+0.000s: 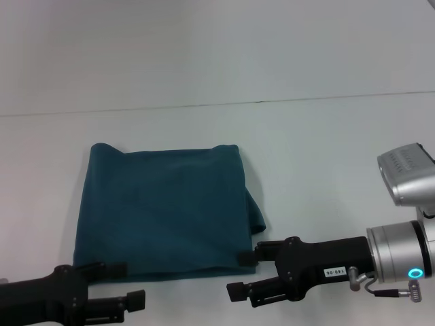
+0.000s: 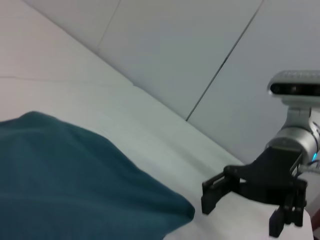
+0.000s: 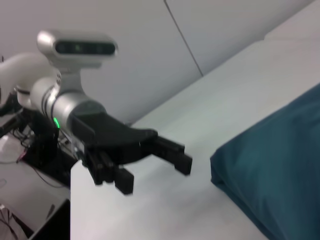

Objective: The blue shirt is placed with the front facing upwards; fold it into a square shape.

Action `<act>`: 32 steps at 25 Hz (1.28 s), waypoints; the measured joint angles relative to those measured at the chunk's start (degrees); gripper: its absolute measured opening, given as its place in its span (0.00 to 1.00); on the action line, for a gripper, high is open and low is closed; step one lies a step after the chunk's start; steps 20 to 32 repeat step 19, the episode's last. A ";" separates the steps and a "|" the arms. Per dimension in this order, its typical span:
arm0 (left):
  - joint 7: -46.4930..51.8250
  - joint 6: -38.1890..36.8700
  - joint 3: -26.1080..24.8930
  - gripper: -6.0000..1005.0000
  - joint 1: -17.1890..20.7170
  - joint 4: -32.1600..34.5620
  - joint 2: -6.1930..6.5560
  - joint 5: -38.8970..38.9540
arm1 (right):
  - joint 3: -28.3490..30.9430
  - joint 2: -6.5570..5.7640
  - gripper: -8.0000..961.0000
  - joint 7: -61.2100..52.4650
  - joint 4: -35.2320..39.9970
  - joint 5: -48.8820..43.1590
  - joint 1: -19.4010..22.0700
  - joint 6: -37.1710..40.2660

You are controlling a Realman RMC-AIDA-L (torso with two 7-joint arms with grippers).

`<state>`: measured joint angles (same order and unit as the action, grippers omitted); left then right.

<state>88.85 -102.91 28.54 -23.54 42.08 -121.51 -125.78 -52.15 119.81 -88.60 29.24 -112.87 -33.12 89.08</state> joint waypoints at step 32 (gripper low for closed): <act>0.14 2.43 0.54 0.90 -0.55 -0.58 -0.30 -0.86 | 0.13 -0.11 0.93 -0.52 -0.35 1.27 0.65 0.56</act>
